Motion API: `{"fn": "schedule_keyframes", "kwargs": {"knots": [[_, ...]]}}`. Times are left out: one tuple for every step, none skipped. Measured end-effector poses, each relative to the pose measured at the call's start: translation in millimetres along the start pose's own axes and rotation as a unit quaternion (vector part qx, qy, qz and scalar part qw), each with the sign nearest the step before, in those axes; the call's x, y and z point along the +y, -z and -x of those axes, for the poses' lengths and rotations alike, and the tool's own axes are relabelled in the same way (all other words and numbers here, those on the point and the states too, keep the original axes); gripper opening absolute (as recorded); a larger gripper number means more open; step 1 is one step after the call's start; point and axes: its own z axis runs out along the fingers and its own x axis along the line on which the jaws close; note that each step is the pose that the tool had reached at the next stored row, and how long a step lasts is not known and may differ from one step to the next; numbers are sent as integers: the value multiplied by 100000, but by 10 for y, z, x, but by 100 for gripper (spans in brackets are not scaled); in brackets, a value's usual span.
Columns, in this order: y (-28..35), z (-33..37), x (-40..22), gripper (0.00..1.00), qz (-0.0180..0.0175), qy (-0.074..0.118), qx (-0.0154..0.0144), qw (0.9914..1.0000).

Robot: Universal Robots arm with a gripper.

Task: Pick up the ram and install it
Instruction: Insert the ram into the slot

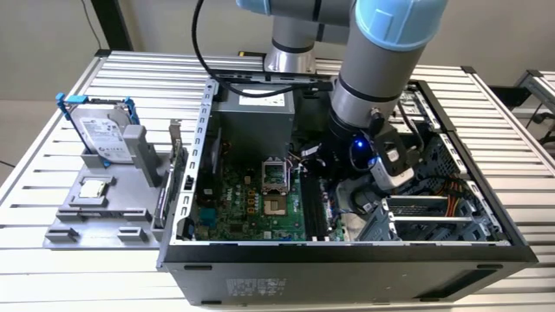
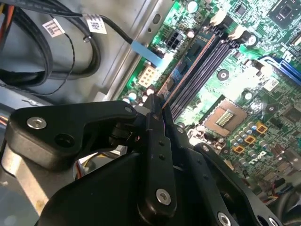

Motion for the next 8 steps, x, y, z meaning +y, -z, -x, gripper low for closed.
{"fn": "schedule_keyframes", "kwargs": {"knots": [[-2,-13,-2,0,-5,19,1,100000],[-6,-23,-3,0,-3,36,1,100000],[-16,-26,-5,0,5,41,-4,100000],[-29,-26,-10,0,8,48,1,100000],[-40,-27,-15,0,-4,45,14,100000],[-48,-27,-20,0,-3,43,29,100000],[-54,-27,-26,0,-5,42,40,100000],[-58,-27,-32,0,4,41,44,100000]]}}
